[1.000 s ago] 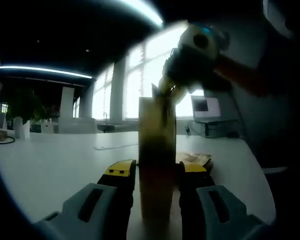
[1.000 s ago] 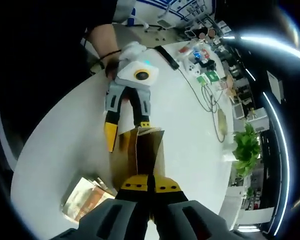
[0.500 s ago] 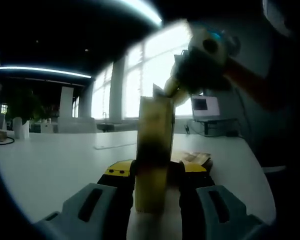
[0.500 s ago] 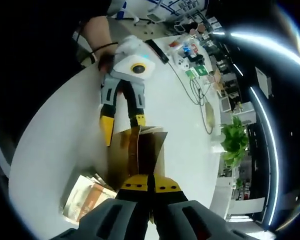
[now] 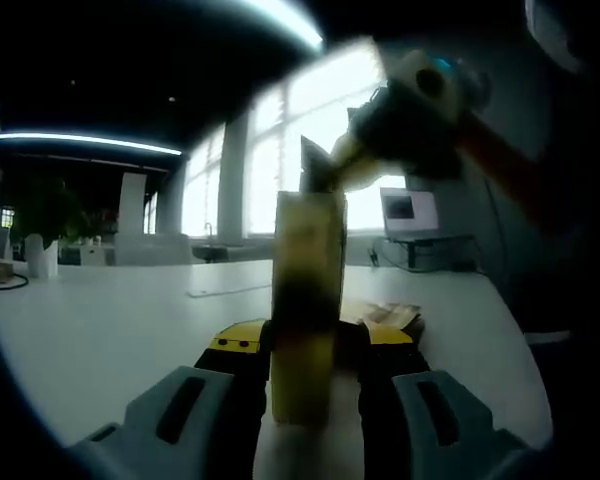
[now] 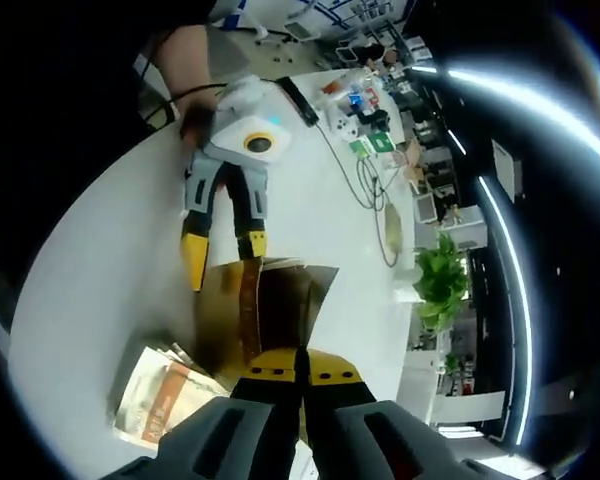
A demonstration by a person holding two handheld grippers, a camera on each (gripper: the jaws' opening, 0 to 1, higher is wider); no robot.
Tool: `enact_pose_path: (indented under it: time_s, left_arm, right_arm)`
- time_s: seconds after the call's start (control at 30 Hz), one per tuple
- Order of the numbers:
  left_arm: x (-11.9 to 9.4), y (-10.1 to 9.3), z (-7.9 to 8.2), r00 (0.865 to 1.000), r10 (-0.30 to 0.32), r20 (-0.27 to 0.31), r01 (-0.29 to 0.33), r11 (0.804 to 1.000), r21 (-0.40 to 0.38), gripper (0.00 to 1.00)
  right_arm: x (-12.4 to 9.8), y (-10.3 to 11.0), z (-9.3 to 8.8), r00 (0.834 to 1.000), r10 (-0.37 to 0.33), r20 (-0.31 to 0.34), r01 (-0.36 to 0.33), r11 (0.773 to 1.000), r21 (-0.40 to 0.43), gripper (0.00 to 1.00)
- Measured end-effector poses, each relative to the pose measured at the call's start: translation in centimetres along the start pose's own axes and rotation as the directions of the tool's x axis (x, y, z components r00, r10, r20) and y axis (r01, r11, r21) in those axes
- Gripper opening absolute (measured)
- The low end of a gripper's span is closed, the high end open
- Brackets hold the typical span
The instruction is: Extract single mask from mask box in order stack masks on table
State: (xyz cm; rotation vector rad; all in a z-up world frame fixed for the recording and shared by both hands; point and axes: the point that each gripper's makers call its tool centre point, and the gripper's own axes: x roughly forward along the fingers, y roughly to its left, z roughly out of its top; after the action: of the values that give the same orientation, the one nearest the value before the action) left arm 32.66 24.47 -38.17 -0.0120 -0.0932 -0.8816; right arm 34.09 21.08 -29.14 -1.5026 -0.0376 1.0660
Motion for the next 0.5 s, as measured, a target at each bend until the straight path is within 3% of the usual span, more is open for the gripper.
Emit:
enact_pose_path:
  time_s: [0.23,0.5]
  left_arm:
    - [0.0,-0.1,0.0,1.000,0.000,-0.002,0.000,1.000,0.001,0.26]
    - [0.1,-0.2,-0.1,1.000,-0.005,-0.006,0.005,1.000,0.001,0.26]
  right_arm:
    - [-1.5,-1.4,-0.1,0.990,-0.136,-0.031,0.136,0.991,-0.001,0.00]
    - [-2.8,-2.0,0.3,0.977,-0.205,-0.053,0.203,0.978,-0.042,0.00]
